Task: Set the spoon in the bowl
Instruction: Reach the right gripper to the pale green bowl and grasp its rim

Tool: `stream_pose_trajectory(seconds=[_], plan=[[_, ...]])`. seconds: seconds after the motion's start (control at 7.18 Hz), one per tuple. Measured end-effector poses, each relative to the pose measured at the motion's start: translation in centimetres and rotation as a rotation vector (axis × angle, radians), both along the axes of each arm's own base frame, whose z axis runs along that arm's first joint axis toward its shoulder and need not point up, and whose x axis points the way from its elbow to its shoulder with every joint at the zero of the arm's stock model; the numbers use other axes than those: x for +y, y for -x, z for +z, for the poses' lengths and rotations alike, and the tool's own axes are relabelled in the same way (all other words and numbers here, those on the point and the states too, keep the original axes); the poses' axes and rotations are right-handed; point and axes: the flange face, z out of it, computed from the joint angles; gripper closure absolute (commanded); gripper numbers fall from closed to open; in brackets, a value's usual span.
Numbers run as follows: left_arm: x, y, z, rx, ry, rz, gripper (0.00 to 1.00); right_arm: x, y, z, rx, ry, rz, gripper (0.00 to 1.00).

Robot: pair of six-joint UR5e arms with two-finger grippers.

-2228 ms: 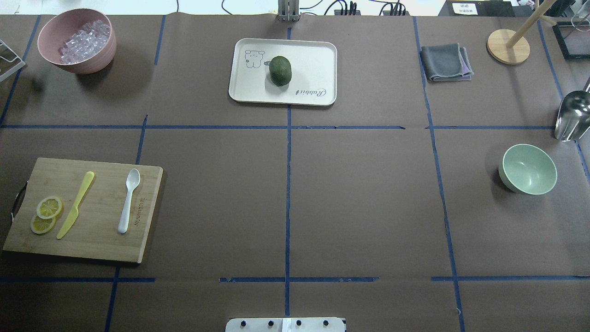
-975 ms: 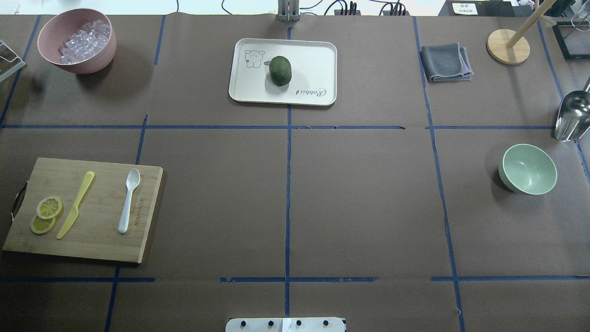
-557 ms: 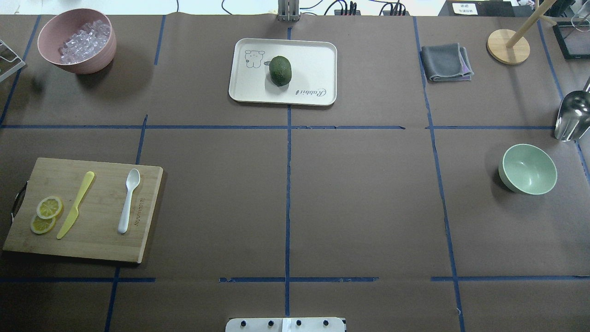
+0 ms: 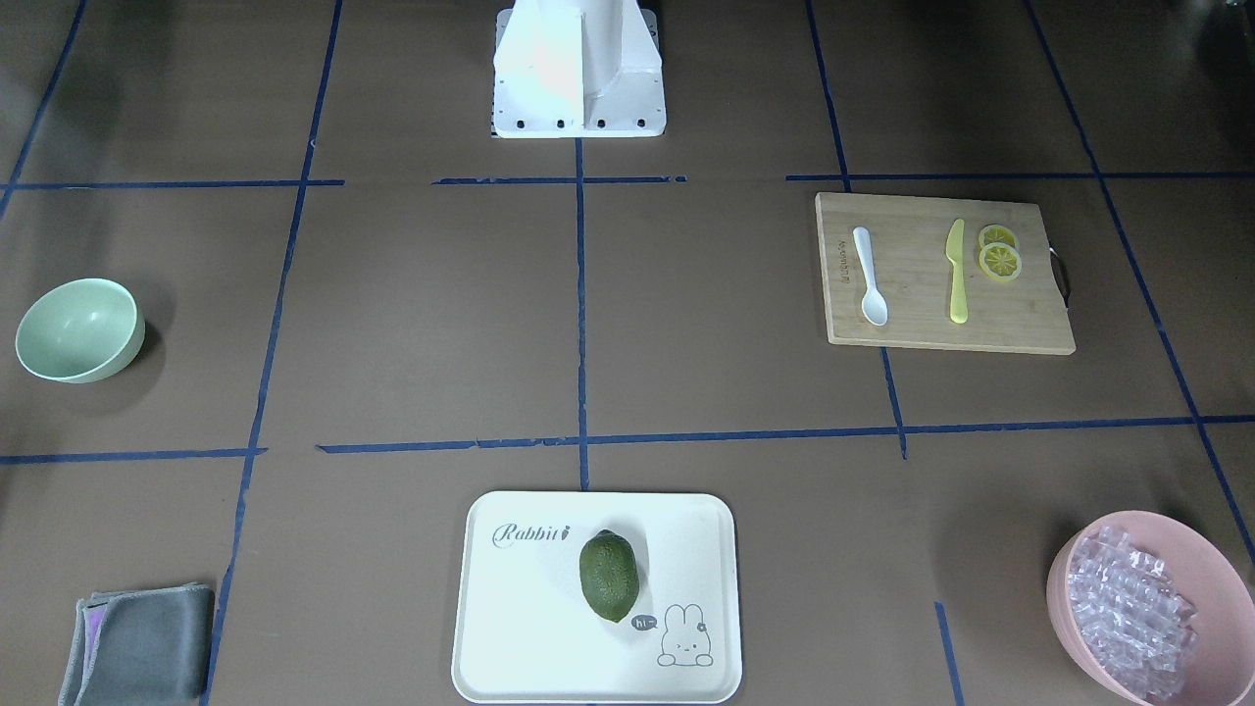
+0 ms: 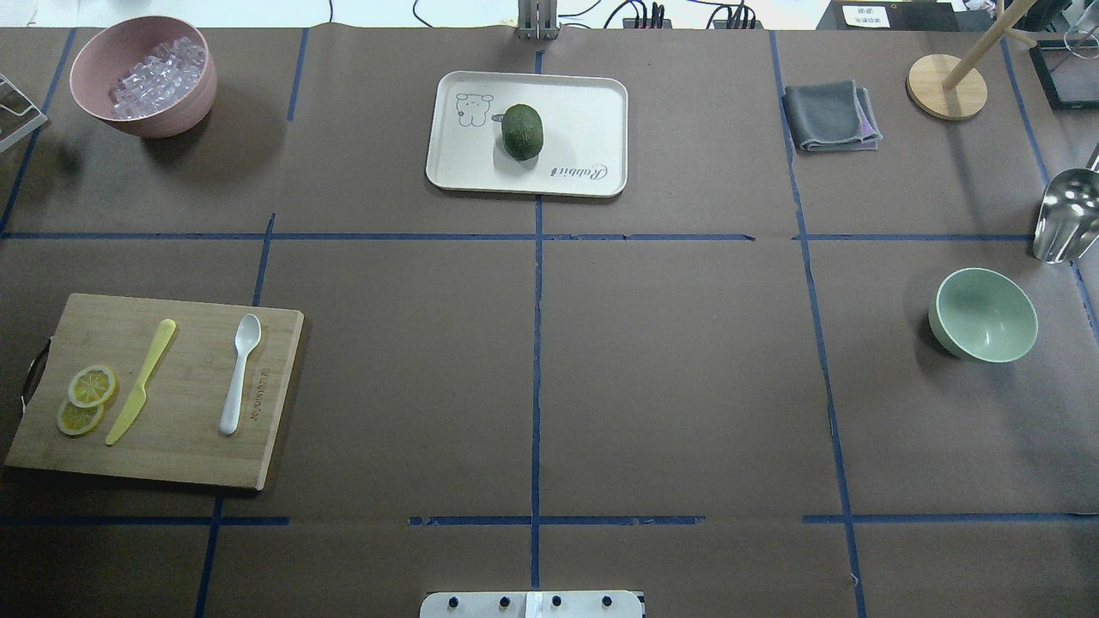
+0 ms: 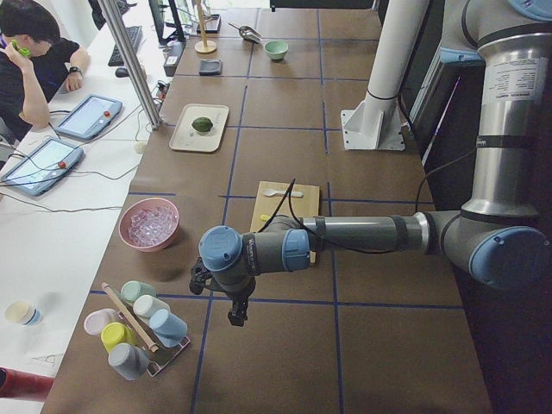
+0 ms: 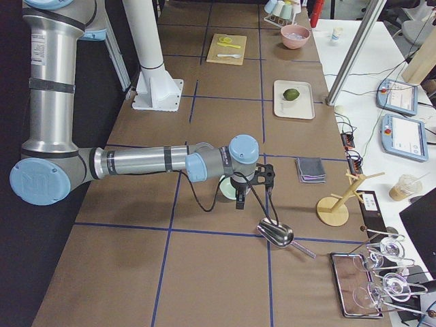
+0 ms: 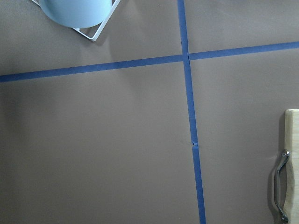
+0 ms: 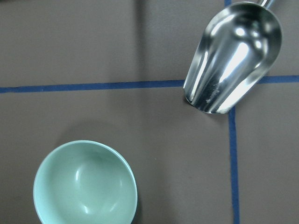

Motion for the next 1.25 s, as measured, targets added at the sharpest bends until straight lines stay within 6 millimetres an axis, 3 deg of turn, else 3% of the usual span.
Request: stream_pose_trajectory(seconds=[0.28, 0.7, 0.84, 0.97, 1.11, 1.25], plan=[[0.0, 0.0, 0.0, 0.000, 0.001, 0.000, 0.00, 1.4, 5.3, 1.2, -0.009, -0.014, 0.040, 0.00], [0.1, 0.0, 0.1, 0.001, 0.002, 0.000, 0.00, 1.7, 9.6, 4.8, 0.040, -0.009, 0.020, 0.00], [0.1, 0.0, 0.1, 0.002, 0.002, 0.000, 0.00, 1.5, 10.6, 5.7, 0.052, 0.001, 0.006, 0.24], [0.1, 0.0, 0.1, 0.002, 0.001, 0.000, 0.00, 1.3, 11.5, 6.2, 0.057, 0.012, -0.005, 0.91], [0.1, 0.0, 0.0, 0.002, 0.001, 0.000, 0.00, 1.2, 11.9, 6.3, 0.054, 0.023, -0.003, 1.00], [0.1, 0.0, 0.0, 0.002, 0.001, 0.000, 0.00, 1.0, 12.2, 6.0, 0.048, 0.031, 0.004, 1.00]])
